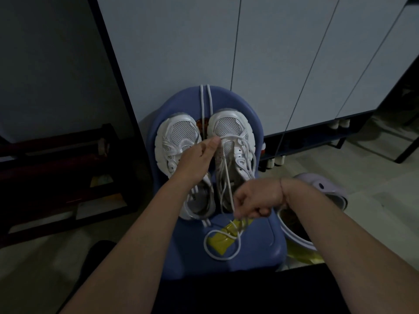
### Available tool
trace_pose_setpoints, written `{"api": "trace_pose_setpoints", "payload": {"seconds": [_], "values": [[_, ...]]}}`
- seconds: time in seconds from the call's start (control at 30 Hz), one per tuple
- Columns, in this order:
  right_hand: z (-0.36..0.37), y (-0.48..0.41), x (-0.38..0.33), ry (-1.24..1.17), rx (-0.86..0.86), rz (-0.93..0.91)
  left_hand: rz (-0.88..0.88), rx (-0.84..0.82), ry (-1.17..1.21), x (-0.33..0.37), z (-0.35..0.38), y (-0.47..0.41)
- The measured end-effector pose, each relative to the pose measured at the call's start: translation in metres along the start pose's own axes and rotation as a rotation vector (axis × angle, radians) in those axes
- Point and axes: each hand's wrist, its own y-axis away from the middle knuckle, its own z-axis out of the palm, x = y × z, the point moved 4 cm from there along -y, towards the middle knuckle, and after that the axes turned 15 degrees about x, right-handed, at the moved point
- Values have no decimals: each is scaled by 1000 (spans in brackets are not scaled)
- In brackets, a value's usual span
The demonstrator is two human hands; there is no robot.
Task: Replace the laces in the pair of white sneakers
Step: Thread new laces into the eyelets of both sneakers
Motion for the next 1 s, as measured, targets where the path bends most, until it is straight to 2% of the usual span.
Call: {"api": "trace_pose_setpoints", "payload": {"seconds": [0.07, 0.17, 0.23, 0.33, 0.37, 0.43, 0.53, 0.63, 0.83, 0.9, 1.0], "values": [[10, 10, 2, 54, -152, 21, -18, -5, 15, -1, 1, -1], [7, 13, -1, 74, -105, 12, -30, -2, 23, -2, 2, -2], [-5, 7, -5, -2, 113, -16, -27, 3, 22, -2, 2, -2], [-32, -1, -11, -346, 614, -63, -37, -3, 40, -3, 2, -2], [-37, -4, -13, -440, 720, -78, -39, -5, 35, -4, 3, -2], [-38, -14, -19, -526, 797, -85, -37, -5, 24, -4, 3, -3], [-34, -32, -23, -520, 825, -49, -31, -2, 24, -4, 2, -3], [-31, -40, -21, -491, 816, 0, -30, -4, 26, -4, 2, -4], [-31, -40, -16, -664, 725, 12, -43, -21, 57, -4, 2, -4], [-29, -34, -15, -591, 604, 4, -52, -21, 73, -4, 2, -4], [-12, -20, -12, -351, 271, 12, -46, -24, 87, -4, 2, -4]]}}
